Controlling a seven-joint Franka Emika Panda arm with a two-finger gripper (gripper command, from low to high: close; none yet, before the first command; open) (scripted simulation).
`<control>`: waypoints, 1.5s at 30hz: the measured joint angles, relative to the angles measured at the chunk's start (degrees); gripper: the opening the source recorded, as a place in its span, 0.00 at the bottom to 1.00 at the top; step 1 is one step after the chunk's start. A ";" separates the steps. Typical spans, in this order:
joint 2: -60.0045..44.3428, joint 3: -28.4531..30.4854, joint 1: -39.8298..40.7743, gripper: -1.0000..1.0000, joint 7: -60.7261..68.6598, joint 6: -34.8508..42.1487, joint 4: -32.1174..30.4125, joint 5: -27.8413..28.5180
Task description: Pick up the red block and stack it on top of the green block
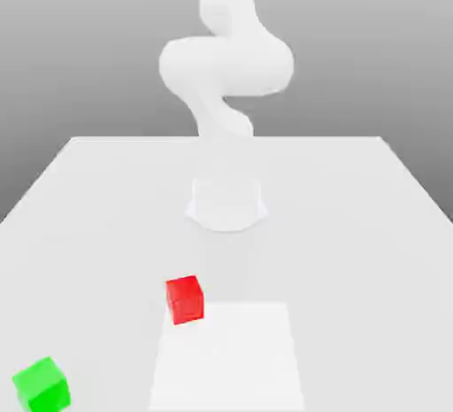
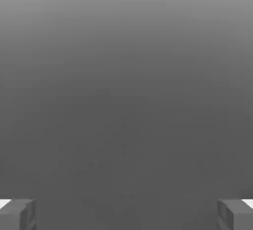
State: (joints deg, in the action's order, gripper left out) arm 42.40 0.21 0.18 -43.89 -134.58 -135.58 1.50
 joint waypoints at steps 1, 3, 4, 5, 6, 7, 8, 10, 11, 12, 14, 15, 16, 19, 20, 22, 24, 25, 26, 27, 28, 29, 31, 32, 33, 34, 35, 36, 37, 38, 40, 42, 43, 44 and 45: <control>-1.70 0.21 0.10 0.50 0.97 -1.36 -1.83 0.69; -5.05 0.83 0.30 0.50 2.94 -4.02 -5.41 1.96; -6.70 1.24 0.40 0.50 3.96 -5.33 -7.19 2.53; -8.34 1.71 0.50 0.50 5.01 -6.63 -8.97 3.06; -9.98 2.12 0.72 0.50 6.17 -7.93 -10.75 3.44; -11.62 2.69 0.82 0.50 7.30 -9.24 -12.56 3.89; -13.27 3.32 0.90 0.50 8.48 -10.57 -14.38 4.29; -16.62 4.74 1.05 0.50 11.05 -13.28 -18.12 4.95; -18.36 5.53 1.11 0.50 12.46 -14.68 -20.05 5.19; -20.16 6.35 1.17 0.50 13.99 -16.14 -22.02 5.33; -24.02 8.14 1.19 0.50 17.50 -19.24 -26.14 5.26; -26.22 9.18 1.07 0.50 19.54 -20.98 -28.25 5.02; -29.25 10.14 0.89 0.50 21.57 -23.33 -29.92 4.56; -40.52 10.78 0.39 0.50 28.13 -31.99 -31.94 -0.26; -43.14 9.93 0.96 0.50 29.89 -34.12 -31.88 -2.38; -47.69 6.78 3.10 0.50 32.82 -37.92 -31.48 -6.18; -51.67 3.19 6.34 0.00 34.23 -41.32 -31.04 -7.86; -51.67 3.19 6.34 0.00 34.23 -41.32 -31.04 -7.86; -51.67 3.19 6.34 0.00 34.22 -41.31 -31.04 -7.85; -51.67 3.19 6.36 0.00 34.19 -41.29 -31.04 -7.82; -51.67 3.18 6.37 0.00 34.15 -41.26 -31.04 -7.78; -51.66 3.18 6.38 0.00 34.11 -41.23 -31.04 -7.74; -52.04 2.54 7.01 0.00 34.17 -41.58 -31.01 -7.79; -50.73 3.37 6.36 0.00 33.62 -40.49 -31.18 -7.07; -49.03 4.08 6.02 0.00 32.51 -39.03 -31.40 -5.62; -47.15 4.62 5.89 0.00 31.42 -37.43 -31.65 -4.14; -45.19 4.94 6.02 0.00 30.60 -35.76 -31.92 -2.98; -43.19 4.90 6.30 0.00 29.81 -34.04 -32.20 -1.84; -41.19 4.92 6.59 0.00 29.26 -32.32 -32.50 -1.01; -39.19 4.97 6.72 0.00 28.93 -30.61 -32.81 -0.43; -36.94 5.04 6.87 0.00 28.53 -27.69 -32.14 -1.10; -38.03 5.75 6.68 0.00 28.03 -25.48 -28.87 -4.26; -38.99 6.09 6.92 0.00 27.60 -24.47 -26.93 -5.82; -40.07 6.34 7.36 0.00 26.99 -23.47 -24.91 -7.19; -41.21 6.67 7.76 0.00 26.19 -22.47 -22.85 -8.31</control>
State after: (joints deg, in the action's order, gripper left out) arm 1.19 6.87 7.95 -17.70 -157.06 -158.43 -6.81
